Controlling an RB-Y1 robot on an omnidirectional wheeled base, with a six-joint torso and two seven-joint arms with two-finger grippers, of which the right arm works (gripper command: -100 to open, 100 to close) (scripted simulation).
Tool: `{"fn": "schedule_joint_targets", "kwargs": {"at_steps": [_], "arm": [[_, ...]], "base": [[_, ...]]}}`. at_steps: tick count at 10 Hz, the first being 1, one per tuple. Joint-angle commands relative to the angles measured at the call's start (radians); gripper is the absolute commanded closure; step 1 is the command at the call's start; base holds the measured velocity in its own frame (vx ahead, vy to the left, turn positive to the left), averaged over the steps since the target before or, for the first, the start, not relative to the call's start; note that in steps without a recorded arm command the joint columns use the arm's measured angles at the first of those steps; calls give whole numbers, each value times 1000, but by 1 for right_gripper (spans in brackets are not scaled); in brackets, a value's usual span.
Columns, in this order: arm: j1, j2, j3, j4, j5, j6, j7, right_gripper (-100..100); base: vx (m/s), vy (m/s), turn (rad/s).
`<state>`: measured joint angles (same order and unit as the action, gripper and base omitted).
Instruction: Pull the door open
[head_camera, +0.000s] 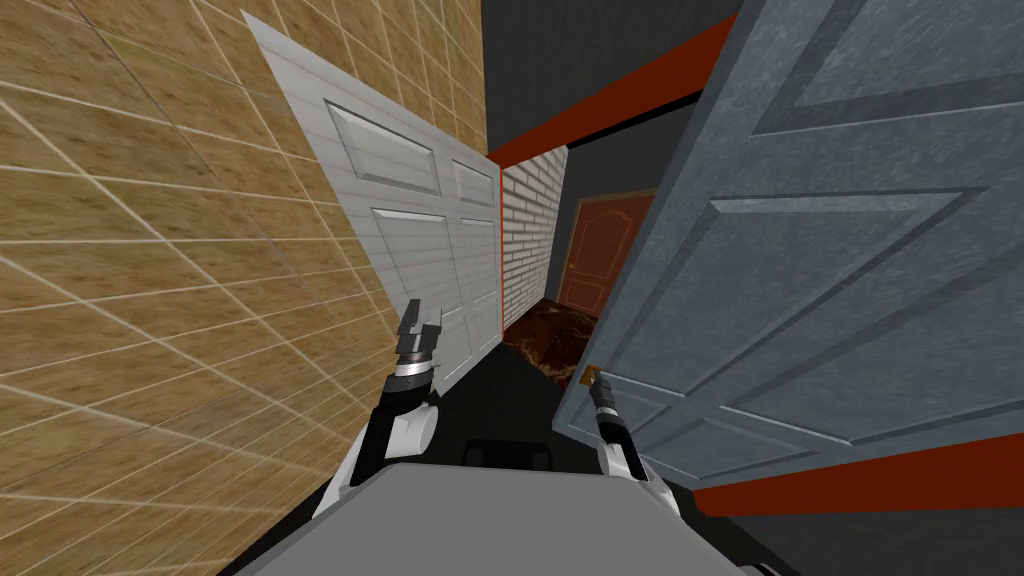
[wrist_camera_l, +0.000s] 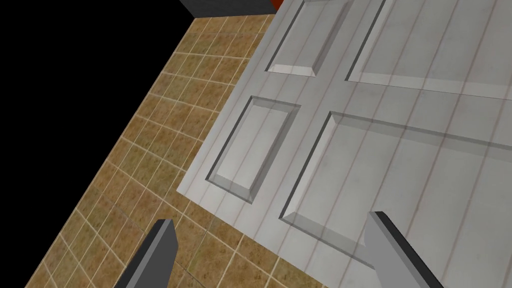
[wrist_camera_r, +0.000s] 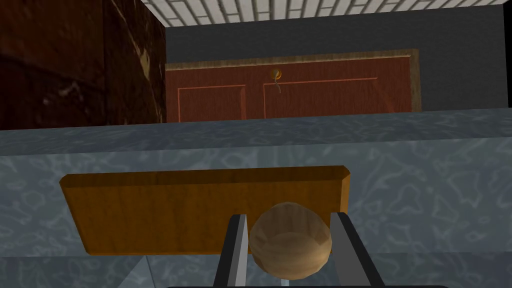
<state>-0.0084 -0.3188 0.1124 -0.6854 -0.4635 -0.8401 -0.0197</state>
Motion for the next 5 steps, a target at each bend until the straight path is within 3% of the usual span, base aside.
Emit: {"fn": "schedule_joint_targets", "kwargs": {"at_steps": [1,5], "arm": [[6,-10,16,-7,4,-6,-13,100],[28,-45,69,-29,20,-25,-56,100]], "base": [[-167,-13,74],[-251,-41,132]]}}
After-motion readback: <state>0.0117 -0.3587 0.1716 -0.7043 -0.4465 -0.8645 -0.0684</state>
